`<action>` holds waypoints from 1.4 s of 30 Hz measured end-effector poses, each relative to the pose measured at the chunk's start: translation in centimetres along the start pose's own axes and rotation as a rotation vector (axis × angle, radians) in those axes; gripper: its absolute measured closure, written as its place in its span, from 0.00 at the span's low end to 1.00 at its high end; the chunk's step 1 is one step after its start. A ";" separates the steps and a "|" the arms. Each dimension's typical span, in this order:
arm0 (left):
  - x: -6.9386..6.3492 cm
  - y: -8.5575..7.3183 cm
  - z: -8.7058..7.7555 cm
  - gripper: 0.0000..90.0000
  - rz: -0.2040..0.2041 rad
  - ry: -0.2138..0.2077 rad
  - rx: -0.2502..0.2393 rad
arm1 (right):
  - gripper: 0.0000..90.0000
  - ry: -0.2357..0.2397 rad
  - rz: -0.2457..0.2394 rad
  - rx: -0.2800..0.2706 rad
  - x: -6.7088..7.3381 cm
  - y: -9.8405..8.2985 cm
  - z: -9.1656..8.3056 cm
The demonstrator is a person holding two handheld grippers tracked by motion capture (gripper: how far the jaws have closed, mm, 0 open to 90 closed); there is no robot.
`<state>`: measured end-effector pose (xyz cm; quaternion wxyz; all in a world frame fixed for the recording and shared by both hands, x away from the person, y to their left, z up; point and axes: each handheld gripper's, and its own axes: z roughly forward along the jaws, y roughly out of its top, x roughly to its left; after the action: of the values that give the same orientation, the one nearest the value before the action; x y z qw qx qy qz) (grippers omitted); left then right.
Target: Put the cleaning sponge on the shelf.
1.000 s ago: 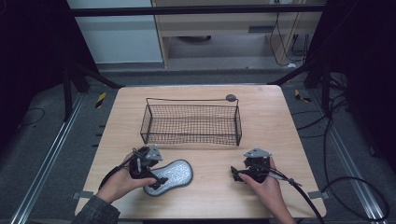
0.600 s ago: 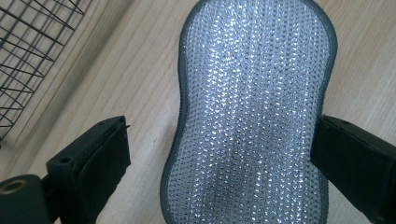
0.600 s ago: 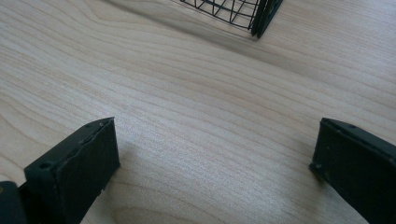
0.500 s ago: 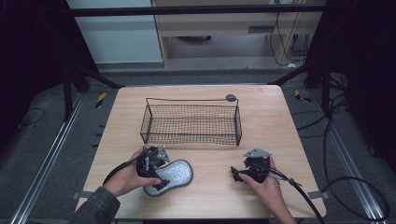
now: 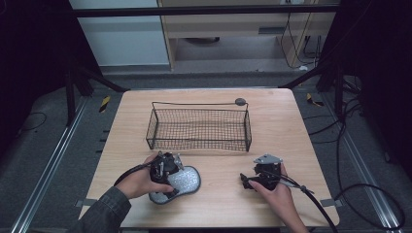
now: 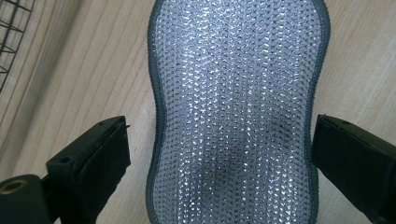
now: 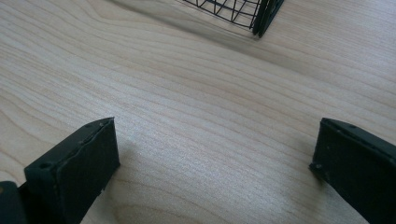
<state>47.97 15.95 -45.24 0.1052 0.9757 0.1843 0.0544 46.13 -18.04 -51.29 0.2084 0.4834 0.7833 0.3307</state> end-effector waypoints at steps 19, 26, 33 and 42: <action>0.0 0.5 1.7 0.03 -0.018 -0.042 0.007 | 0.01 0.002 -0.002 0.001 0.0 0.0 0.0; 0.3 0.3 2.2 0.01 -0.033 -0.066 0.008 | 0.01 0.003 -0.001 0.001 0.0 0.0 0.0; 0.4 0.1 2.7 0.02 -0.040 -0.065 0.008 | 0.01 0.006 -0.002 0.002 0.0 0.0 0.0; 0.3 0.2 2.5 0.08 -0.015 -0.050 0.007 | 0.01 0.005 -0.003 0.001 0.0 0.0 0.0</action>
<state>48.70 15.43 -47.63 0.1065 0.9758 0.1890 0.0287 46.10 -18.07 -51.28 0.2068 0.4814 0.7848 0.3311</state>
